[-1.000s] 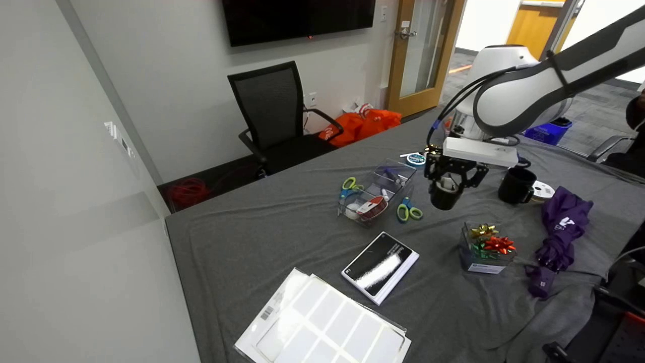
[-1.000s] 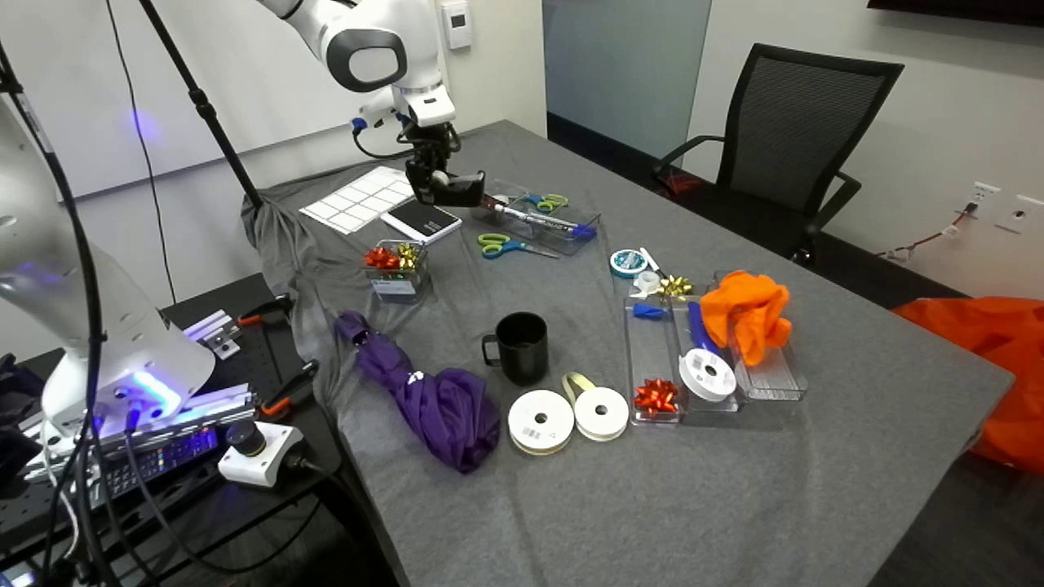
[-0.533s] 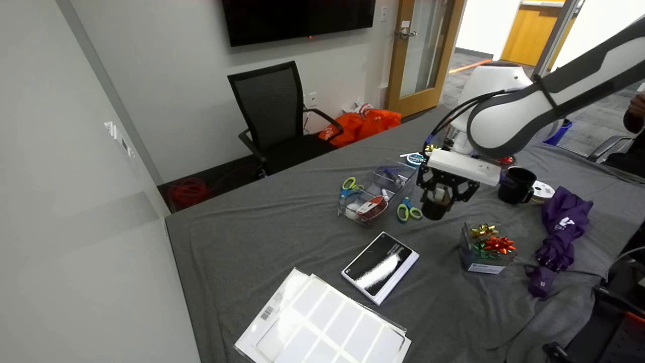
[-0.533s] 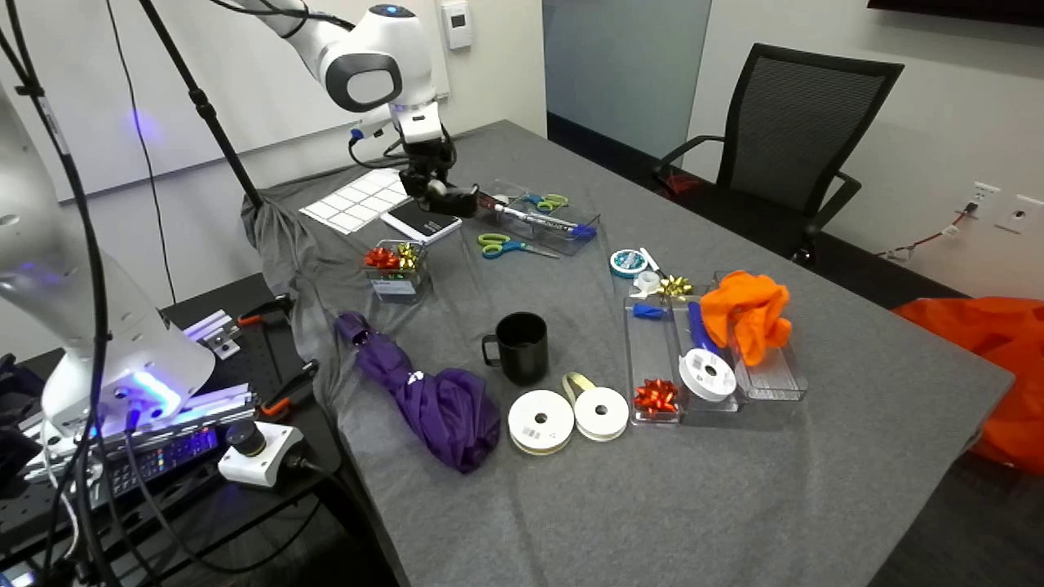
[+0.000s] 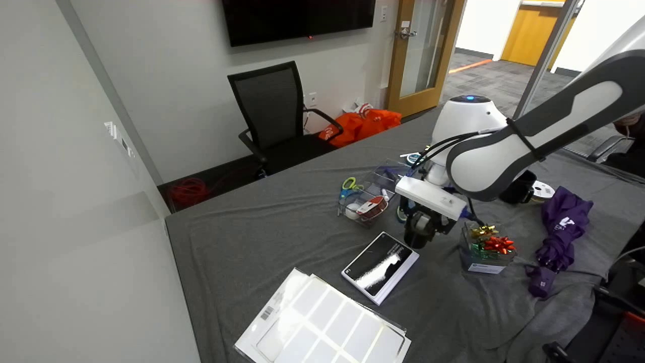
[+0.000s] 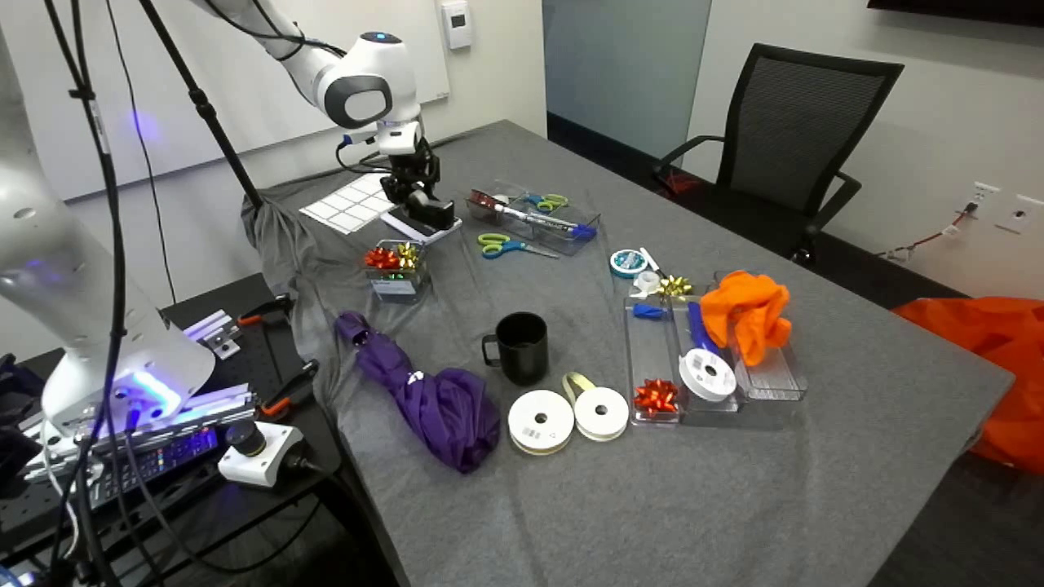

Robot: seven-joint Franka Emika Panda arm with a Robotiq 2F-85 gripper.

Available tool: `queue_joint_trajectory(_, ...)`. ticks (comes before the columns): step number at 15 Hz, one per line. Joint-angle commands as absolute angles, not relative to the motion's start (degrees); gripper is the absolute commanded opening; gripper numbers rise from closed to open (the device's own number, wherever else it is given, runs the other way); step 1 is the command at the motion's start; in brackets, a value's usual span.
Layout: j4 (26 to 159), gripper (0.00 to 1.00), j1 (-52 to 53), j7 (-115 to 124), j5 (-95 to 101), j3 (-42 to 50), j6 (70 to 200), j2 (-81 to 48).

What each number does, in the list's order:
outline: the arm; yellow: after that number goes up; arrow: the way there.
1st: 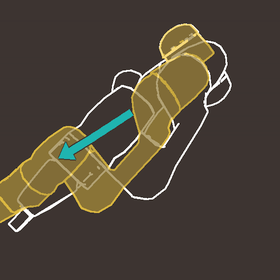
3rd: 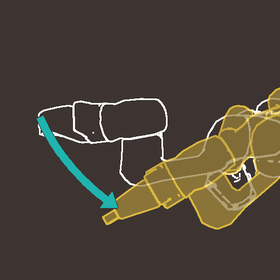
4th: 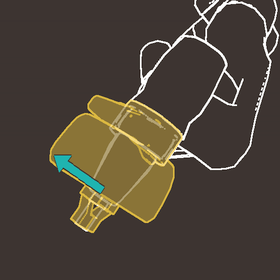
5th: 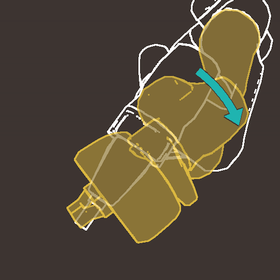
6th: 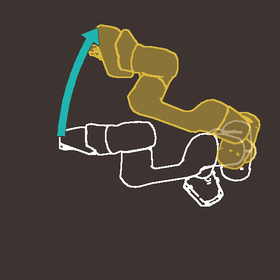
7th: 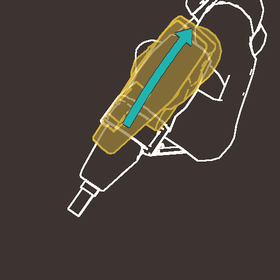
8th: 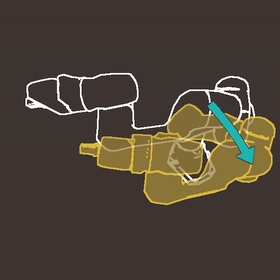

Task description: Move the tape dispenser to the left then move the blue and purple markers in the container on the left to the left.

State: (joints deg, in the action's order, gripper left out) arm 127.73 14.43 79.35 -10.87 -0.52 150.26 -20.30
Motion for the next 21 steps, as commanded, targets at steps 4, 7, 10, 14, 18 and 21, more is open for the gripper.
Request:
queue_joint_trajectory(4,120.26,0.41,19.18,98.22,-7.57,0.9,150.4,-26.3)
queue_joint_trajectory(7,117.19,0.41,19.78,104.05,-6.44,0.57,150.0,-28.94)
queue_joint_trajectory(10,114.8,0.41,19.96,105.64,-6.15,-0.32,150.13,-31.52)
queue_joint_trajectory(14,112.82,0.41,20.17,105.17,-6.72,-1.4,150.78,-33.9)
queue_joint_trajectory(18,112.26,0.41,21.44,105.56,-6.21,-1.3,151.38,-34.66)
queue_joint_trajectory(21,112.27,0.41,21.7,105.19,-6.62,-1.68,152.45,-34.89)
